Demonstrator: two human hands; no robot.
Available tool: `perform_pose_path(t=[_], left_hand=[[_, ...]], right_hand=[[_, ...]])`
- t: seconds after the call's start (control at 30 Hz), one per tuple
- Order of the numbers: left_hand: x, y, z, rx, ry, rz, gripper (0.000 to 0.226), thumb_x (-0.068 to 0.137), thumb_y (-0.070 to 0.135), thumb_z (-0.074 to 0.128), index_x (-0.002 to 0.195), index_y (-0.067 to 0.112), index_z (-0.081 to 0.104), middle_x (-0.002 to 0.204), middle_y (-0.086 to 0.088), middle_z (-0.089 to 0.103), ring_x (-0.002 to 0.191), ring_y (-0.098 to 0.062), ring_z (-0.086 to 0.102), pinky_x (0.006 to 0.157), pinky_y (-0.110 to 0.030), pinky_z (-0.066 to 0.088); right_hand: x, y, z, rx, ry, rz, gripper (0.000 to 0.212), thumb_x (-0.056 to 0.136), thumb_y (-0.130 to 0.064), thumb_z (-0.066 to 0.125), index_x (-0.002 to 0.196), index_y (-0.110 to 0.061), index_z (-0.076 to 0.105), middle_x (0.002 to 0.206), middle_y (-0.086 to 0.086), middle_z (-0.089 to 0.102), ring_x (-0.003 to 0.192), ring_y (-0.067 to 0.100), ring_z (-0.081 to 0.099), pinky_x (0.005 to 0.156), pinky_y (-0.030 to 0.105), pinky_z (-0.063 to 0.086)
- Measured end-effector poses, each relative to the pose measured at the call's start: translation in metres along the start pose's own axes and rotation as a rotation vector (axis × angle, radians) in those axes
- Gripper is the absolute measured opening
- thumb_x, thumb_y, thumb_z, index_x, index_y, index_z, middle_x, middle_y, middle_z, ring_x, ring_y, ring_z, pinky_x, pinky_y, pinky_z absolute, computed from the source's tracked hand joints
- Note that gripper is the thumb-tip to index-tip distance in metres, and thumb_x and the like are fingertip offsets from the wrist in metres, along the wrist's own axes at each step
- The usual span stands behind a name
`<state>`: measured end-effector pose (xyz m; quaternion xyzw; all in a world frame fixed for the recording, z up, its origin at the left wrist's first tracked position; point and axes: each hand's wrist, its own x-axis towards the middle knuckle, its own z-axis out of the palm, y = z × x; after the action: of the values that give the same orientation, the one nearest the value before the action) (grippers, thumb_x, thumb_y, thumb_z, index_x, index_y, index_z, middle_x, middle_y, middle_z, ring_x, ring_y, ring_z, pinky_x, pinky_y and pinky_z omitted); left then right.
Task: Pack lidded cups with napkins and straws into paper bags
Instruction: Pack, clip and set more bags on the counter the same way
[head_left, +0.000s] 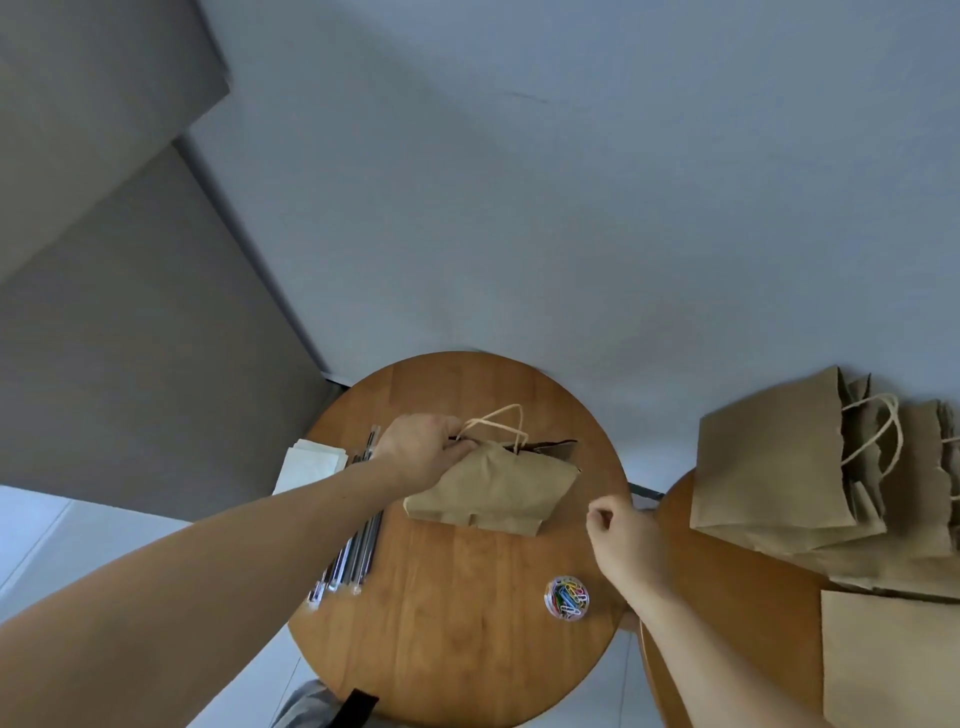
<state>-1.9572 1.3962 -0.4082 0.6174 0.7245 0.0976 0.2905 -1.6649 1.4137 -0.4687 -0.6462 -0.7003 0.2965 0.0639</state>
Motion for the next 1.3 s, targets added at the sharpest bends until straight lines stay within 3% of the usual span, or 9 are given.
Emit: perform_pose_path(t=[0.1,0.23,0.57,0.77,0.87,1.0,1.1,1.2,1.3], left_hand=[[-0.002,-0.006,0.01,-0.059,-0.001,-0.022,0.021,0.097,0.041,0.053,0.108,0.033,0.07,0.085,0.006,0.071,0.08,-0.014,0.063,0.069,-0.034,0.051],[-0.006,-0.012,0.017,-0.116,0.033,-0.038,0.02,0.097,0.038,0.055,0.109,0.035,0.071,0.087,0.008,0.072,0.081,-0.012,0.064,0.071,-0.035,0.053],[-0.008,-0.007,0.025,-0.107,0.066,-0.048,0.021,0.097,0.039,0.056,0.107,0.032,0.072,0.077,0.005,0.069,0.071,-0.014,0.061,0.063,-0.034,0.051],[-0.014,-0.003,0.019,-0.139,0.047,-0.07,0.02,0.097,0.037,0.057,0.108,0.032,0.072,0.076,0.003,0.069,0.07,-0.015,0.06,0.063,-0.033,0.05],[-0.011,-0.002,0.018,-0.138,0.044,-0.067,0.02,0.097,0.037,0.056,0.109,0.032,0.072,0.083,0.003,0.072,0.078,-0.017,0.064,0.069,-0.038,0.053],[-0.017,-0.002,0.023,-0.145,0.067,-0.07,0.02,0.097,0.037,0.057,0.108,0.032,0.072,0.075,0.008,0.069,0.068,-0.011,0.061,0.065,-0.035,0.051],[-0.02,0.0,0.022,-0.114,0.038,-0.089,0.02,0.097,0.038,0.056,0.108,0.031,0.072,0.068,0.009,0.063,0.068,-0.011,0.06,0.079,-0.038,0.046],[-0.018,0.004,0.015,-0.109,0.023,-0.084,0.02,0.097,0.037,0.056,0.108,0.031,0.072,0.07,0.007,0.065,0.062,-0.011,0.055,0.06,-0.03,0.045],[-0.017,0.004,0.017,-0.117,0.03,-0.071,0.019,0.097,0.037,0.056,0.108,0.032,0.071,0.079,0.005,0.07,0.072,-0.015,0.062,0.061,-0.032,0.049]], right_hand=[[-0.013,0.036,0.039,-0.271,-0.299,0.053,0.02,0.097,-0.021,0.05,0.099,-0.019,0.07,0.095,-0.007,0.069,0.082,0.01,0.063,0.064,0.024,0.05],[-0.023,0.056,0.07,-0.446,-0.417,0.1,0.018,0.095,-0.025,0.049,0.094,-0.02,0.066,0.089,-0.004,0.069,0.08,0.015,0.065,0.067,0.03,0.054],[-0.025,0.06,0.095,-0.536,-0.365,0.148,0.012,0.096,-0.03,0.05,0.094,-0.027,0.061,0.093,-0.008,0.07,0.078,0.013,0.063,0.05,0.022,0.033],[-0.033,0.061,0.085,-0.399,-0.262,0.151,0.019,0.097,-0.032,0.05,0.097,-0.027,0.068,0.092,-0.009,0.071,0.08,0.013,0.065,0.06,0.025,0.05],[-0.031,0.062,0.083,-0.367,-0.249,0.142,0.016,0.097,-0.033,0.052,0.096,-0.026,0.067,0.094,-0.007,0.071,0.081,0.013,0.065,0.056,0.025,0.044],[-0.036,0.066,0.088,-0.331,-0.269,0.148,0.014,0.097,-0.031,0.055,0.093,-0.023,0.067,0.092,-0.007,0.071,0.076,0.012,0.061,0.058,0.025,0.046],[-0.04,0.068,0.086,-0.226,-0.269,0.164,0.011,0.094,-0.027,0.061,0.088,-0.02,0.067,0.088,-0.006,0.071,0.072,0.011,0.059,0.068,0.031,0.053],[-0.038,0.066,0.082,-0.134,-0.242,0.176,0.015,0.091,-0.024,0.065,0.105,-0.018,0.068,0.102,-0.003,0.073,0.086,0.015,0.065,0.071,0.028,0.051],[-0.036,0.065,0.085,-0.102,-0.246,0.169,0.022,0.092,-0.023,0.065,0.113,-0.018,0.07,0.109,-0.002,0.072,0.097,0.017,0.067,0.073,0.026,0.049]])
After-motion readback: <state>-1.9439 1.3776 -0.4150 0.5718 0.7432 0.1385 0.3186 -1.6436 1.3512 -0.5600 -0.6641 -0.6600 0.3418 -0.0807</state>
